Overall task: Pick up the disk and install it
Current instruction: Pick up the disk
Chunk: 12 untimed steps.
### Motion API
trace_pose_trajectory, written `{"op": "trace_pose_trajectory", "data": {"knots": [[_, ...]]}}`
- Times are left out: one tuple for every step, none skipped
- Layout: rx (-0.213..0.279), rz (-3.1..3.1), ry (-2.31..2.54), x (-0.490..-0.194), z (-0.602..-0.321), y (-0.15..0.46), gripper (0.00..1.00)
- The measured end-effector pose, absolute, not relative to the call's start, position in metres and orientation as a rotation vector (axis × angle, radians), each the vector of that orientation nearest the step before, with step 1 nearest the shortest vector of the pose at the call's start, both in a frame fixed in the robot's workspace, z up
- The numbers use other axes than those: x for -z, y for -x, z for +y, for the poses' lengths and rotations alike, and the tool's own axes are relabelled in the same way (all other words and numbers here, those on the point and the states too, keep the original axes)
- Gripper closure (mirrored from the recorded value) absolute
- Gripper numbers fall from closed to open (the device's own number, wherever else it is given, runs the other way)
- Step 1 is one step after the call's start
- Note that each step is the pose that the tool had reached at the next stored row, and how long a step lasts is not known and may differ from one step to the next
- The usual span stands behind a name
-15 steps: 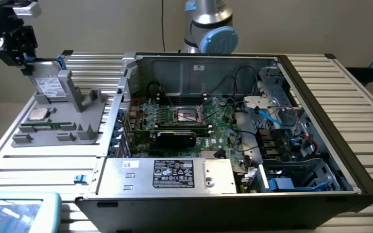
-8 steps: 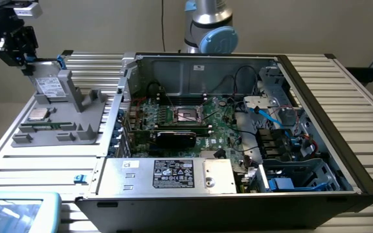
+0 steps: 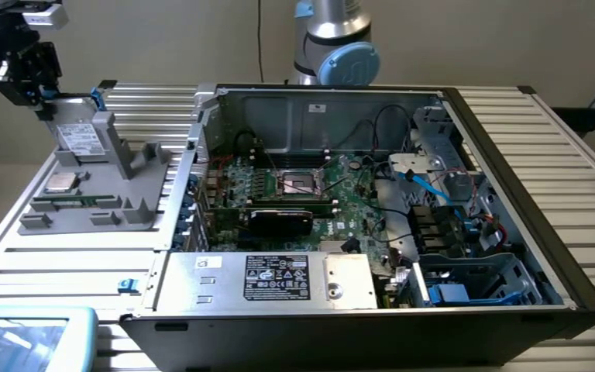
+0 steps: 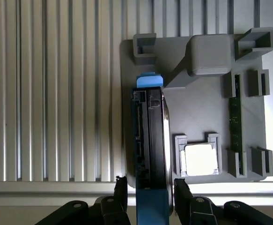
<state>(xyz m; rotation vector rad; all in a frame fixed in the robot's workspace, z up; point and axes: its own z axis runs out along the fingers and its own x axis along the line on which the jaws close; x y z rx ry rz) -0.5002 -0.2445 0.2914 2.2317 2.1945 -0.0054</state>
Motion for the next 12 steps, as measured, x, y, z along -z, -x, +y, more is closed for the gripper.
{"op": "trace_pose_trajectory", "data": {"knots": [[0.005,2.194,-2.232,-0.2914,-0.2445,0.5001,0.5],[0.005,2.195,-2.232,-0.2914,-0.2445,0.5001,0.57],[0.005,2.194,-2.232,-0.2913,-0.2445,0.5001,0.57],[0.006,2.194,-2.231,-0.2913,-0.2445,0.5001,0.57],[0.006,2.194,-2.231,-0.2913,-0.2445,0.5001,0.57],[0.007,2.194,-2.231,-0.2913,-0.2445,0.5,0.57],[0.007,2.194,-2.23,-0.2913,-0.2445,0.4998,0.57],[0.009,2.193,-2.23,-0.2913,-0.2445,0.4996,0.57],[0.01,2.193,-2.23,-0.2914,-0.2445,0.4994,0.57],[0.011,2.192,-2.229,-0.2914,-0.2446,0.499,0.57],[0.011,2.192,-2.229,-0.2913,-0.2446,0.4987,0.57],[0.012,2.191,-2.229,-0.2913,-0.2446,0.4984,0.57]]}}
